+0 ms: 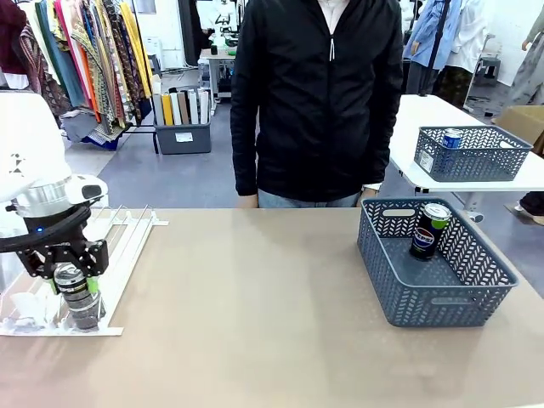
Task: Retrieve and store the cans from the dispenser.
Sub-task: Pick up one can from the Automatic Can Dispenser and place it in the middle of the table.
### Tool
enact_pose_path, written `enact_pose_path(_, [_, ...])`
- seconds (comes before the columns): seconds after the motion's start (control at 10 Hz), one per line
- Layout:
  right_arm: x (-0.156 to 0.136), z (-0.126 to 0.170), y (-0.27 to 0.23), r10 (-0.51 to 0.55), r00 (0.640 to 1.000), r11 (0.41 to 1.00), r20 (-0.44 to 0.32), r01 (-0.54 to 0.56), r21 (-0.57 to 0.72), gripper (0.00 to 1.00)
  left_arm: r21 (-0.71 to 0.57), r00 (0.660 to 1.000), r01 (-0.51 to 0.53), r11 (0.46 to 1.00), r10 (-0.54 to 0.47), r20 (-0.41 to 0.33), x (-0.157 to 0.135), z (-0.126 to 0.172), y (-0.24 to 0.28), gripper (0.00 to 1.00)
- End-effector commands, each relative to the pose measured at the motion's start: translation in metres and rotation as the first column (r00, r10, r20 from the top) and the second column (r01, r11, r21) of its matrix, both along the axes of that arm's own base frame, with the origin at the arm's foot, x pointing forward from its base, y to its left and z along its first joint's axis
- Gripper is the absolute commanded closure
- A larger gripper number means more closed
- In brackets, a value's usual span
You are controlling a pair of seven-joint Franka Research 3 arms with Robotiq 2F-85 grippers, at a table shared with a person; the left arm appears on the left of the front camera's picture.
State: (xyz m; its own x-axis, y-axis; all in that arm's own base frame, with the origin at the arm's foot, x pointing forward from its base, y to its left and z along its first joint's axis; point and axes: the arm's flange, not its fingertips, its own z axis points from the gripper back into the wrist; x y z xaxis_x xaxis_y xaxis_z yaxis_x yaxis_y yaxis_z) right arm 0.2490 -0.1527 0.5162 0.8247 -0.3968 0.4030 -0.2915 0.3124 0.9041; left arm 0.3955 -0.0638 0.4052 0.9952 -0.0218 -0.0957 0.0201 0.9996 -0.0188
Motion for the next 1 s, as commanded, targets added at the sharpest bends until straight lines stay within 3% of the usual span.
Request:
enact_pose_path(0.0, [0.003,0.002,0.001,-0.003,0.999,1.000,0.037,0.002,0.015,0.00,-0.001,0.998,-0.037,0.999,0.037,0.057,-0.002,0.022,0.007,1.00])
enact_pose_path(0.2, [0.003,0.002,0.001,-0.003,0.999,1.000,0.037,0.002,0.015,0.00,0.006,0.989,-0.030,1.000,0.029,0.143,-0.007,0.068,0.010,1.00])
enact_pose_path(0.4, [0.003,0.002,0.001,-0.003,0.999,1.000,0.037,0.002,0.015,0.00,-0.079,0.970,0.063,0.995,-0.043,0.240,-0.026,0.139,0.009,1.00])
enact_pose_path(0.7, [0.003,0.002,0.001,-0.003,0.999,1.000,0.037,0.002,0.015,0.00,-0.107,0.892,0.074,0.991,-0.018,0.452,-0.054,0.202,0.006,1.00])
enact_pose_path(0.8, [0.003,0.002,0.001,-0.003,0.999,1.000,0.037,0.002,0.015,0.00,-0.150,0.894,0.086,0.985,-0.010,0.448,-0.054,0.203,0.008,1.00])
enact_pose_path(0.9, [0.003,0.002,0.001,-0.003,0.999,1.000,0.037,0.002,0.015,0.00,-0.060,0.916,0.050,0.997,-0.022,0.401,-0.054,0.206,0.002,1.00])
